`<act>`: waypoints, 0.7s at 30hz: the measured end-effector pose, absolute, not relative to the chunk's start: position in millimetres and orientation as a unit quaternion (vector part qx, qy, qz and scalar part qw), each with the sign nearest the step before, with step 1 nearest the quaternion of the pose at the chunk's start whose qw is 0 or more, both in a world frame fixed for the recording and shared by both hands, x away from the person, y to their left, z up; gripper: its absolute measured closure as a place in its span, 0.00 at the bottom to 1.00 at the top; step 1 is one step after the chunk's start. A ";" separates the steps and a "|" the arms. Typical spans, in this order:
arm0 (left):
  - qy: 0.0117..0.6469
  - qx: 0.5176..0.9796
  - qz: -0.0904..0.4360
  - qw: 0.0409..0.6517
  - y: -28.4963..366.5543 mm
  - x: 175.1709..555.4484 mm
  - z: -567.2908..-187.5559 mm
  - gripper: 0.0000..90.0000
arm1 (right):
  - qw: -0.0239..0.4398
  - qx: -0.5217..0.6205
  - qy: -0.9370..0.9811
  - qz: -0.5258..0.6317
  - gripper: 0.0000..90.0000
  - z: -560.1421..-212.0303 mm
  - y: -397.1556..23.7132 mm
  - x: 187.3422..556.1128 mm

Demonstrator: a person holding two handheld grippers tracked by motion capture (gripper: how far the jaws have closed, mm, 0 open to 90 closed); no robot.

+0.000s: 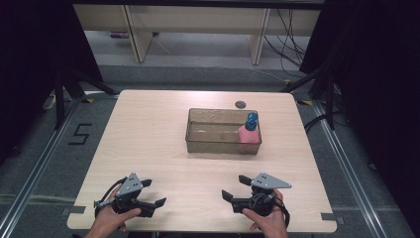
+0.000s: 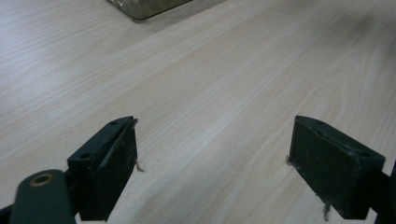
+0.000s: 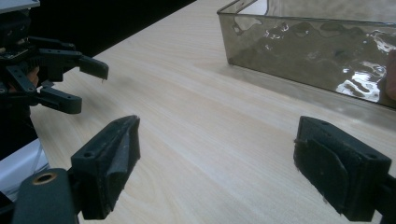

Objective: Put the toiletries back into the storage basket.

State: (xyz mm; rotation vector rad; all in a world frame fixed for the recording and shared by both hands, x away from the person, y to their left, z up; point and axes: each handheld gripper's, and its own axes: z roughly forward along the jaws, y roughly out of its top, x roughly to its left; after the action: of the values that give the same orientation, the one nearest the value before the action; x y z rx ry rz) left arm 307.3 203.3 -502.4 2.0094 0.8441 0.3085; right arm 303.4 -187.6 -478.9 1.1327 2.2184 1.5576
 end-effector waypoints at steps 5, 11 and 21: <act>0.342 0.813 0.124 0.455 202.9 307.0 -502.6 0.16 | 0.103 0.387 0.751 0.525 0.17 -480.5 -187.1 300.6; 0.343 0.811 0.123 0.457 202.5 306.8 -502.7 0.16 | 0.106 0.382 0.757 0.519 0.17 -481.8 -188.3 298.1; 0.339 0.813 0.123 0.457 202.7 307.1 -502.7 0.16 | 0.098 0.371 0.761 0.522 0.17 -484.1 -188.4 294.6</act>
State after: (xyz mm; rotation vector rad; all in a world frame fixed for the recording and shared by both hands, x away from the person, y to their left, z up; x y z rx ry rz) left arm 307.1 202.7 -502.7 2.0027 0.8356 0.3041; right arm 294.6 -188.4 -484.1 1.0994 2.2536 1.5453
